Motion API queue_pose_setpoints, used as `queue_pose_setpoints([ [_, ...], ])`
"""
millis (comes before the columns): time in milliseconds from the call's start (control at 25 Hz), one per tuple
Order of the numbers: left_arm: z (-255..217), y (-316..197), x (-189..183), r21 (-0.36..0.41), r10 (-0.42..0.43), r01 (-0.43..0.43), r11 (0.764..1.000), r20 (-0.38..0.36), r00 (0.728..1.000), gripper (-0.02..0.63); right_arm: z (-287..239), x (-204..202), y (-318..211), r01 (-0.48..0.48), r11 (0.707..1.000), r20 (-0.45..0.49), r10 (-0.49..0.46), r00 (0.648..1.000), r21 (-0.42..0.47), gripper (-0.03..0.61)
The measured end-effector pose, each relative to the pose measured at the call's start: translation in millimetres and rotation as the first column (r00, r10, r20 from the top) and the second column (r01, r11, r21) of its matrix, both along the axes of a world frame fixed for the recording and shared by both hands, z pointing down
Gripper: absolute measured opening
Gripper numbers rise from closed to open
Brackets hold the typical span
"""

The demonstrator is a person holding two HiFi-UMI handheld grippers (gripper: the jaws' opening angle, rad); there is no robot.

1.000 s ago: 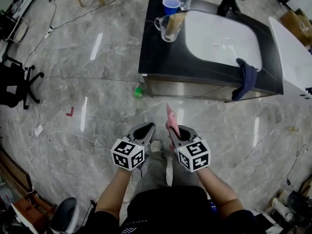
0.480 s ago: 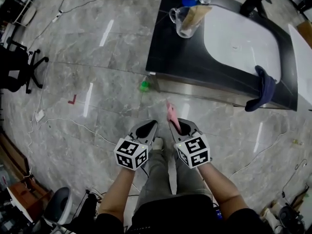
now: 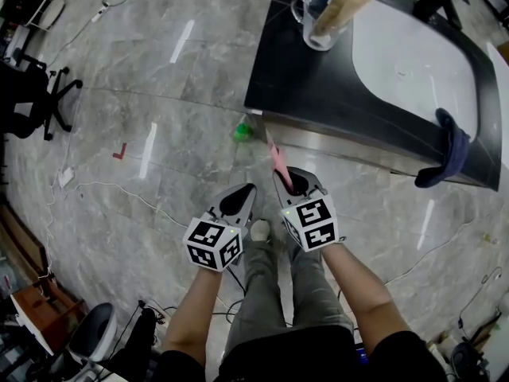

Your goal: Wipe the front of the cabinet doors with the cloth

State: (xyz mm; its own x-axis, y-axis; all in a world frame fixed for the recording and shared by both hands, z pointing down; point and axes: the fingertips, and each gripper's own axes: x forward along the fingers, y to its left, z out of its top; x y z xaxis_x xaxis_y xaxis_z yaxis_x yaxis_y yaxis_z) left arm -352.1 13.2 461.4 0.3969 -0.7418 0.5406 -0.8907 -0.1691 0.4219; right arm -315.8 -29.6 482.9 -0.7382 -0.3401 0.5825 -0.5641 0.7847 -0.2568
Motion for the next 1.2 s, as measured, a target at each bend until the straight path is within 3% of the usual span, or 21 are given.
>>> queue_pose_setpoints([
  [280, 5, -28, -6, 0.042, -0.006, 0.005, 0.999, 0.024, 1.0, 0.02, 5, -16, -29, -0.006, 0.999, 0.023, 0.005, 1.0, 0.04, 0.041],
  [560, 13, -36, -3, 0.026, 0.001, -0.001, 1.0, 0.028, 1.0, 0.021, 18, -3, -51, -0.058, 0.998, 0.002, 0.058, 0.998, 0.037, 0.041],
  [800, 17, -47, 17, 0.016, 0.041, -0.041, 0.999, 0.037, 0.999, 0.021, 24, 37, -68, -0.131, 0.991, -0.009, 0.132, 0.991, 0.04, 0.041],
  [1200, 19, -70, 92, 0.022, 0.166, -0.166, 0.986, 0.022, 0.986, 0.021, 30, 133, -82, -0.273, 0.96, -0.029, 0.275, 0.961, 0.054, 0.041],
])
